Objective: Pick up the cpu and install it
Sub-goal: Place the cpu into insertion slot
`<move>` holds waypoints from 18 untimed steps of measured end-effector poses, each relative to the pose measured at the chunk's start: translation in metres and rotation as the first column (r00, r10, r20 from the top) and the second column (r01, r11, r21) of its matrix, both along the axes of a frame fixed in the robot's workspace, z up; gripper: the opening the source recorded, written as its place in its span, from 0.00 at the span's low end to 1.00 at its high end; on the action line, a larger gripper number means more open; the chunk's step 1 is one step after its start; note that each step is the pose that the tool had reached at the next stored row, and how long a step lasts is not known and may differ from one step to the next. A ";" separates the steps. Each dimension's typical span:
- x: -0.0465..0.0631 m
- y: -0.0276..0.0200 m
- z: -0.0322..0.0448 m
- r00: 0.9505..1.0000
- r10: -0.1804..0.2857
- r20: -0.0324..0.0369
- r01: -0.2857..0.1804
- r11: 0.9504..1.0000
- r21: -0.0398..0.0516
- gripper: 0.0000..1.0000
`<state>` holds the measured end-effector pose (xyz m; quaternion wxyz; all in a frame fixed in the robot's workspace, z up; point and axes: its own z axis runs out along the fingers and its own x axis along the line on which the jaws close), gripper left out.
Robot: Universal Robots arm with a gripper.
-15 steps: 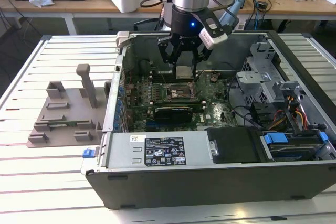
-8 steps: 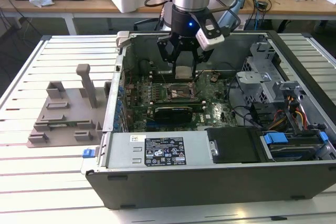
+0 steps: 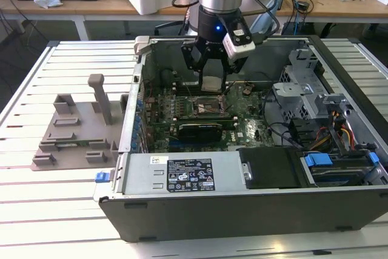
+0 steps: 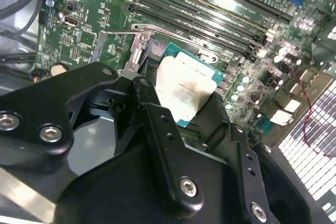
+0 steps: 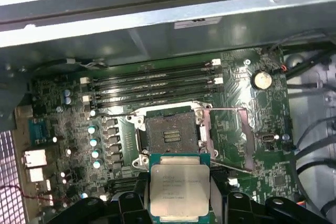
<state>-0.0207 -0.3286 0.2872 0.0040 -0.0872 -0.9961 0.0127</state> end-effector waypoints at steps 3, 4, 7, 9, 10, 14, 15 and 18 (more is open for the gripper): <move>0.000 0.0000 0.0000 0.998 -0.069 0.000 0.069 0.998 -0.003 0.55; 0.000 0.0000 -0.0001 0.995 -0.096 0.000 0.096 0.995 -0.003 0.55; 0.000 0.0000 -0.0001 0.991 -0.137 0.000 0.137 0.991 -0.004 0.55; 0.000 0.0000 -0.0002 0.982 -0.189 0.000 0.189 0.982 -0.005 0.55; 0.000 0.0000 -0.0002 0.980 -0.201 0.000 0.201 0.979 -0.005 0.55; 0.000 0.0000 -0.0002 0.966 -0.259 0.001 0.259 0.966 -0.006 0.55; 0.000 0.0000 -0.0003 0.963 -0.270 0.001 0.270 0.963 -0.006 0.55; 0.000 0.0000 -0.0003 0.942 -0.336 0.001 0.336 0.942 -0.009 0.55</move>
